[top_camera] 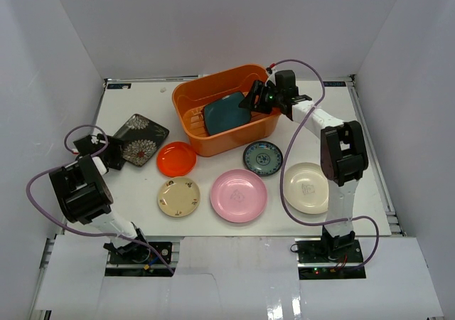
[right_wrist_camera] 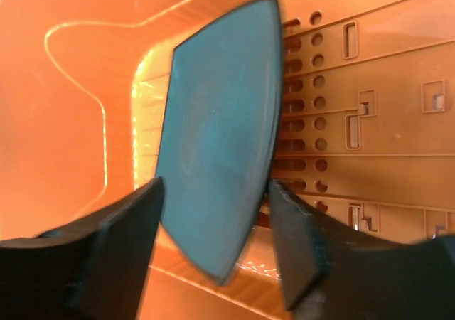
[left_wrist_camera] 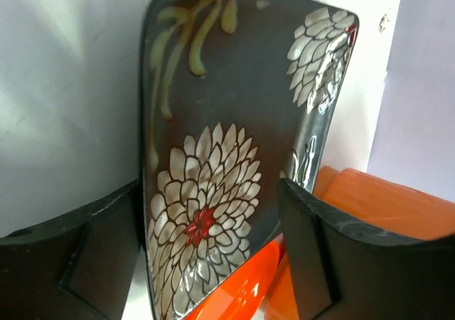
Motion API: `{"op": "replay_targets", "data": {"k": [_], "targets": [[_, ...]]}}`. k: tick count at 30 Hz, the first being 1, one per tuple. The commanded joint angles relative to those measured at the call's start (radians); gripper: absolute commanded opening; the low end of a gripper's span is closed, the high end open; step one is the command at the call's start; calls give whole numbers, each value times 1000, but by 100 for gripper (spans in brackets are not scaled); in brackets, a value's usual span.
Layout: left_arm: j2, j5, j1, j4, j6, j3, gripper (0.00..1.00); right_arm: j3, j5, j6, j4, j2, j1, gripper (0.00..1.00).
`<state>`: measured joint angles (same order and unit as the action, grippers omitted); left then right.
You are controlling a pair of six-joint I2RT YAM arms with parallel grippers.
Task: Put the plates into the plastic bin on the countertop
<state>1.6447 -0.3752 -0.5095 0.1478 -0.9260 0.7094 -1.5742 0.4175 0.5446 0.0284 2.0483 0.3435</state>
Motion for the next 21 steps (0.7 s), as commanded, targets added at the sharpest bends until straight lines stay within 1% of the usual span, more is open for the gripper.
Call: {"op": "replay_targets", "data": {"k": [1,2,4,5,6,8,9,10,11,12,14,17,21], "targets": [[61,39,2,-28,7,-7,81,-1,0,-14,-93,-77,2,69],[64,45,2,-22,4,-7,75,3,0,-18,-96,-83,2,71],[73,62,2,-7,6,-13,68,14,0,-20,-99,-105,3,79],[81,65,2,-2,10,-14,58,16,3,-23,-99,-114,2,80],[84,71,2,5,13,-14,52,23,3,-28,-101,-135,2,84],[89,78,2,10,12,-22,47,39,1,-31,-110,-163,2,91],[89,81,2,15,13,-24,35,57,3,-32,-125,-193,2,92],[89,88,3,18,15,-25,29,68,6,-32,-134,-210,3,98],[89,90,2,21,15,-28,23,81,6,-32,-146,-227,3,98],[92,88,2,33,13,-28,12,106,10,-31,-166,-258,5,94],[92,79,2,39,12,-31,0,126,27,-29,-180,-287,5,94],[57,65,2,62,4,-50,0,189,56,-17,-229,-347,11,94],[-75,24,2,123,-36,-82,0,244,104,-12,-269,-411,37,94]]}}
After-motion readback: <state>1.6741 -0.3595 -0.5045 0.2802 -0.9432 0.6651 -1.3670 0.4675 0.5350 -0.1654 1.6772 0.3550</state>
